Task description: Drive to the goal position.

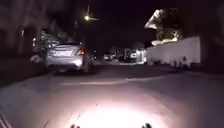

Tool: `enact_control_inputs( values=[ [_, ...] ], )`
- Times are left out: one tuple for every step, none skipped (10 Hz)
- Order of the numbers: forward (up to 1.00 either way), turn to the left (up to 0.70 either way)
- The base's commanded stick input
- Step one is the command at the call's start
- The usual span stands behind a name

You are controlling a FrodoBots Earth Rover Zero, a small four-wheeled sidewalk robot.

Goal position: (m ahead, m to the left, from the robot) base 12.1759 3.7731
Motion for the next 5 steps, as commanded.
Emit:
enact_control_inputs(
  values=[
    [0.85,-0.34],
    [0.85,-0.29],
    [0.85,-0.08],
    [0.85,0.00],
    [0.85,0.00]
  ],
)
